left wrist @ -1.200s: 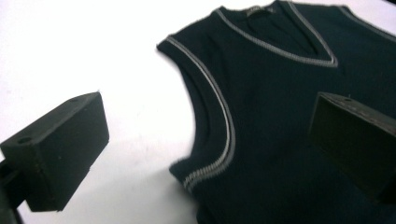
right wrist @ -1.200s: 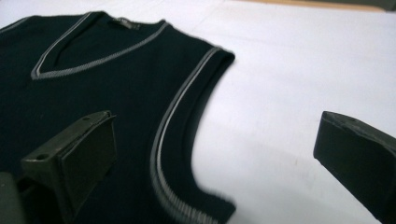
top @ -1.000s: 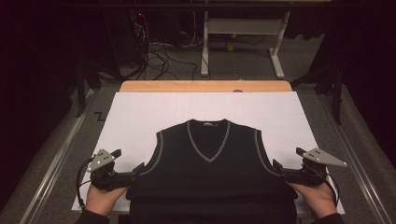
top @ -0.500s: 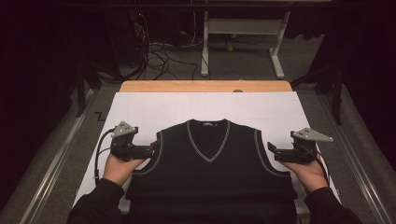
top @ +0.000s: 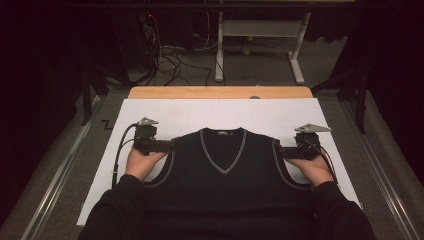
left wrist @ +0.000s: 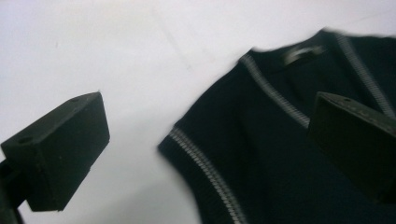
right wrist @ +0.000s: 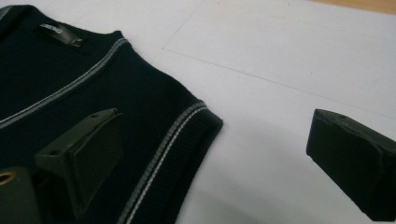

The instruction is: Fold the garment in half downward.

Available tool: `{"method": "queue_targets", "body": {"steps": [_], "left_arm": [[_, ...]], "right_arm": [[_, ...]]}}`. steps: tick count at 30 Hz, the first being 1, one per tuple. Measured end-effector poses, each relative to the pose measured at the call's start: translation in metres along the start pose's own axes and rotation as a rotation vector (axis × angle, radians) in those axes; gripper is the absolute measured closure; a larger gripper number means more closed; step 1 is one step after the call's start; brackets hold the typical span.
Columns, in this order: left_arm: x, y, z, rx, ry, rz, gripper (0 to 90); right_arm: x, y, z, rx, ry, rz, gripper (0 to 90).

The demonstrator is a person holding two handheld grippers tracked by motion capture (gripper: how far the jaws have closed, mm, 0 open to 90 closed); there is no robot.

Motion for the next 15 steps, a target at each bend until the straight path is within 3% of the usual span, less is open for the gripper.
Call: {"method": "queue_targets", "body": {"steps": [3,4,5,6,7,8,10,12,15], "left_arm": [[-0.007,0.017,-0.004,-0.107,-0.057,-0.002,0.0],[-0.008,0.022,-0.005,-0.131,-0.067,-0.004,5.5],[-0.009,0.026,-0.007,-0.151,-0.073,-0.001,5.5],[-0.008,0.030,-0.008,-0.168,-0.076,-0.004,14.3],[-0.007,0.033,-0.010,-0.185,-0.074,-0.012,14.3],[-0.005,0.035,-0.011,-0.190,-0.074,-0.002,17.6],[-0.001,0.036,-0.011,-0.191,-0.056,0.061,23.7],[-0.002,0.035,-0.011,-0.192,-0.055,0.088,31.3],[-0.003,0.034,-0.011,-0.191,-0.064,0.066,43.3]], "right_arm": [[0.000,0.010,0.003,-0.027,0.001,-0.002,15.0],[-0.002,0.016,0.003,-0.057,0.015,0.003,16.8],[-0.002,0.016,0.003,-0.057,0.015,0.003,16.8],[-0.005,0.024,0.002,-0.099,0.017,0.007,17.2],[-0.005,0.024,0.002,-0.099,0.017,0.007,17.2],[-0.006,0.027,0.000,-0.125,0.006,0.000,17.8],[-0.009,0.034,-0.003,-0.184,-0.024,-0.031,18.7],[-0.009,0.036,-0.002,-0.174,0.008,-0.007,23.6],[-0.012,0.037,-0.001,-0.165,0.002,-0.006,31.6]]}}
Point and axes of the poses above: each handheld gripper's, and its own axes: y roughly forward along the jaws, z roughly out of its top, x roughly to its right, the point moved 3 cm from there along y, roughly forward along the jaws, and after that the axes turned 2 degrees about -y, right-handed, at the moved point
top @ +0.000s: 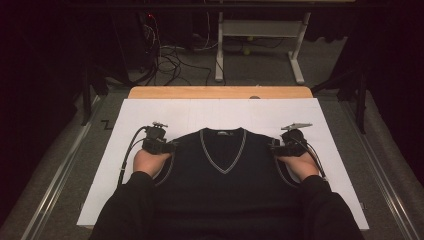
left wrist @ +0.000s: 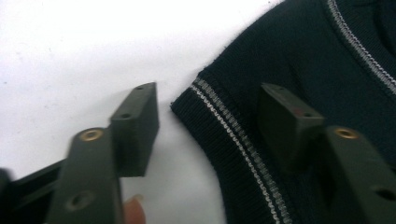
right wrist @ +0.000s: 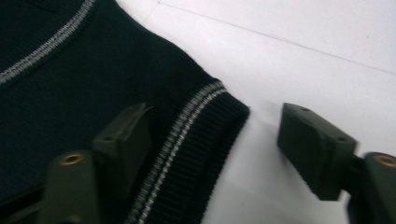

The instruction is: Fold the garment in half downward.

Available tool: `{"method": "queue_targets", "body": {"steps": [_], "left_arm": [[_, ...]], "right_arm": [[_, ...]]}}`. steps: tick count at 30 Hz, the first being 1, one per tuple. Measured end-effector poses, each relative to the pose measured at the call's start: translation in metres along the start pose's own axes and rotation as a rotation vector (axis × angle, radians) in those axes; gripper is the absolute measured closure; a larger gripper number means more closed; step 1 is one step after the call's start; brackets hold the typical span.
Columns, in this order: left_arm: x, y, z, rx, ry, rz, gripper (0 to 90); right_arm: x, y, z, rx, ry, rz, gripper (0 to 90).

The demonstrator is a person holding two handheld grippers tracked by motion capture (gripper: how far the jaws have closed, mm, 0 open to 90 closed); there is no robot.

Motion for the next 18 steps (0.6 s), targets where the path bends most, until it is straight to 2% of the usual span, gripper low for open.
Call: {"method": "queue_targets", "body": {"steps": [4,5,6,7,9,13,15,16,17,18], "left_arm": [[0.004,0.002,0.000,0.009,0.011,-0.013,56.7],[0.006,0.003,-0.001,0.010,0.012,-0.028,61.6],[0.008,0.004,-0.001,0.012,0.026,-0.036,68.2],[0.010,0.005,-0.002,0.017,0.039,-0.030,68.2],[0.012,0.005,-0.002,0.018,0.034,-0.030,69.9],[0.010,0.003,-0.001,0.029,0.026,-0.039,72.2],[0.009,-0.003,0.002,0.069,0.043,-0.027,72.5],[0.008,-0.008,0.006,0.089,0.033,-0.023,72.6],[0.006,-0.014,0.010,0.117,0.016,-0.032,72.6],[0.005,-0.021,0.015,0.149,0.008,-0.035,72.6]], "right_arm": [[-0.004,0.000,0.003,0.008,0.000,0.019,51.8],[-0.005,0.000,0.003,0.008,0.008,0.018,55.8],[-0.006,0.000,0.005,0.002,0.001,0.023,63.6],[-0.006,0.000,0.005,0.002,0.001,0.023,63.6],[-0.009,0.000,0.007,-0.014,-0.002,0.044,75.8],[-0.014,0.000,0.009,-0.023,-0.026,0.044,78.8],[-0.012,-0.003,0.011,-0.021,-0.053,0.013,78.8],[-0.009,-0.007,0.013,0.000,-0.060,0.001,78.7],[-0.004,-0.017,0.021,0.057,-0.047,-0.008,78.6],[-0.004,-0.017,0.021,0.057,-0.047,-0.008,78.6]]}}
Point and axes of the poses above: each handheld gripper's, and its own axes: y roughly forward along the jaws, z roughly out of its top, x roughly to its right, the point moved 3 cm from there along y, roughly forward along the jaws, and after that the axes turned 2 degrees about -y, right-handed, at the moved point
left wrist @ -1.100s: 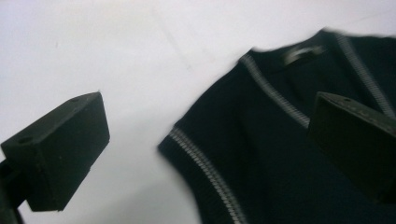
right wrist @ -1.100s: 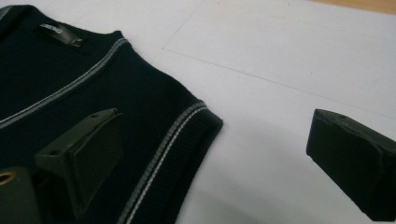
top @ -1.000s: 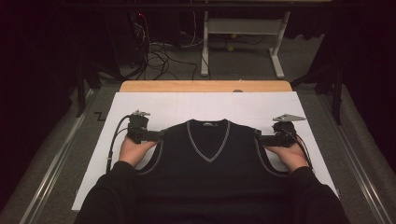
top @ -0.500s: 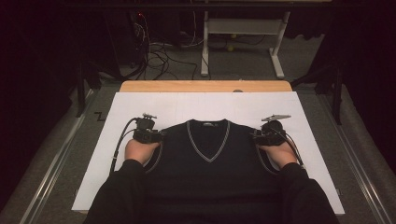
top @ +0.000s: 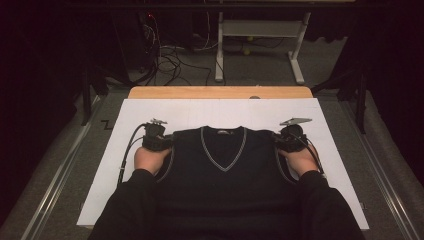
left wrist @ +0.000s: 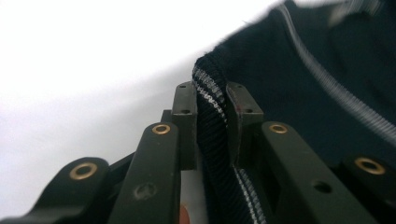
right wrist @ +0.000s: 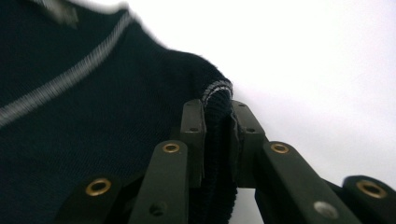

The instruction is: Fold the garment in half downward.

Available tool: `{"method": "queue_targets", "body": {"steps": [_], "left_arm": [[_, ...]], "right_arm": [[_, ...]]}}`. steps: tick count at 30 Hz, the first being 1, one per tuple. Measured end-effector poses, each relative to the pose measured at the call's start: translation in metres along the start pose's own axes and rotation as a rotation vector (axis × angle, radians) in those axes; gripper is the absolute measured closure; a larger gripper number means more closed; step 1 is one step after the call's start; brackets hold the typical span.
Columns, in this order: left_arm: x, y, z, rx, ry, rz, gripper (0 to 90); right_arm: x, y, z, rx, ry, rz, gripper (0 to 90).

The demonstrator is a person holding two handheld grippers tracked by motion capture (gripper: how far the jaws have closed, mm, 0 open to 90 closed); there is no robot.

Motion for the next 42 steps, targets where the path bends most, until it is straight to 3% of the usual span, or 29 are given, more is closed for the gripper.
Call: {"method": "queue_targets", "body": {"steps": [5,15,20,22,26,32,36,42], "left_arm": [[0.008,-0.025,0.027,0.153,0.032,0.025,72.6],[0.021,-0.062,0.063,0.311,0.070,0.067,72.6],[0.026,-0.080,0.077,0.390,0.081,0.077,72.5],[0.027,-0.084,0.080,0.412,0.088,0.076,72.5],[0.028,-0.083,0.078,0.409,0.090,0.064,72.4],[0.021,-0.070,0.063,0.377,0.073,0.036,72.3],[0.018,-0.064,0.048,0.364,0.069,0.001,72.2],[0.016,-0.063,0.017,0.326,0.107,-0.020,72.1]], "right_arm": [[0.007,-0.026,0.024,0.165,0.024,-0.057,78.7],[0.012,-0.059,0.056,0.308,0.006,-0.113,78.7],[0.011,-0.082,0.077,0.395,-0.010,-0.119,78.7],[0.011,-0.084,0.079,0.405,-0.013,-0.123,78.7],[0.011,-0.088,0.081,0.411,-0.015,-0.121,78.7],[0.009,-0.080,0.069,0.383,0.005,-0.071,78.6],[0.006,-0.076,0.057,0.364,-0.003,-0.059,78.6],[-0.003,-0.076,0.033,0.374,-0.014,-0.018,78.6]]}}
Point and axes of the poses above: each handheld gripper's, and its own axes: y roughly forward along the jaws, z roughly out of its top, x roughly to its right, the point moved 3 cm from there along y, roughly forward along the jaws, and after that the axes turned 2 degrees about -y, right-handed, at the moved point
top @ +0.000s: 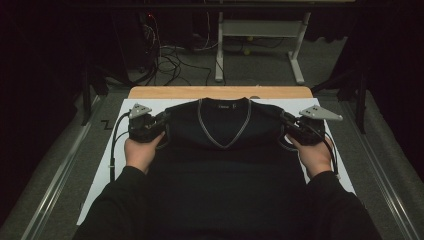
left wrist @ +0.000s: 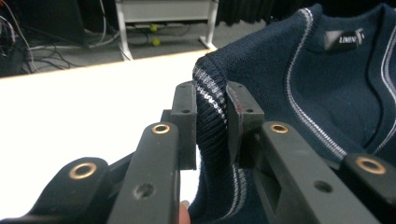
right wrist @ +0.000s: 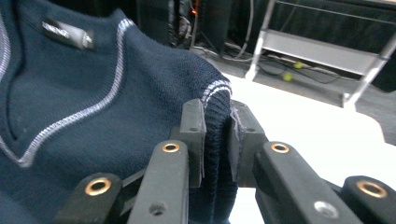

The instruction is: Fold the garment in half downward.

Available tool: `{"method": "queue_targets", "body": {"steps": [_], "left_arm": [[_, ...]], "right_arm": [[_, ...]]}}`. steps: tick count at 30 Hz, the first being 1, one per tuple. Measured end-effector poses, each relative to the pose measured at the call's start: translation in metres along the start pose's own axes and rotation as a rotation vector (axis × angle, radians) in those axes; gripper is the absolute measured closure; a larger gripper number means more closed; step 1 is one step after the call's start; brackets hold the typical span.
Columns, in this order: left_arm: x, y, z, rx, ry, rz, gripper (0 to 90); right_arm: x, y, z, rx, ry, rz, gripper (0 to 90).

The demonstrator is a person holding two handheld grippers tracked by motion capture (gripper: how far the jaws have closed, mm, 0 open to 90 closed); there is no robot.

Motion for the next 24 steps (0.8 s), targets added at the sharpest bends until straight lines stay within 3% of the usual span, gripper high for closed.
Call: {"method": "queue_targets", "body": {"steps": [6,11,17,24], "left_arm": [[0.007,-0.011,-0.034,-0.026,0.032,-0.045,71.9],[0.012,-0.018,-0.065,-0.040,0.012,-0.080,71.9],[0.018,-0.031,-0.084,-0.022,-0.005,-0.105,71.9],[0.034,-0.059,-0.098,-0.002,0.037,-0.130,71.7]], "right_arm": [[-0.014,-0.016,-0.030,0.013,0.000,0.039,78.6],[-0.024,-0.027,-0.053,-0.003,-0.042,0.048,78.5],[-0.034,-0.041,-0.069,0.013,-0.064,0.059,78.6],[-0.047,-0.072,-0.084,0.075,-0.107,0.035,78.5]]}}
Point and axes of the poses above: each handheld gripper's, and its own axes: y roughly forward along the jaws, z roughly out of its top, x roughly to its right, the point moved 3 cm from there along y, roughly forward along the jaws, and after that the axes turned 2 degrees about -y, right-handed, at the moved point
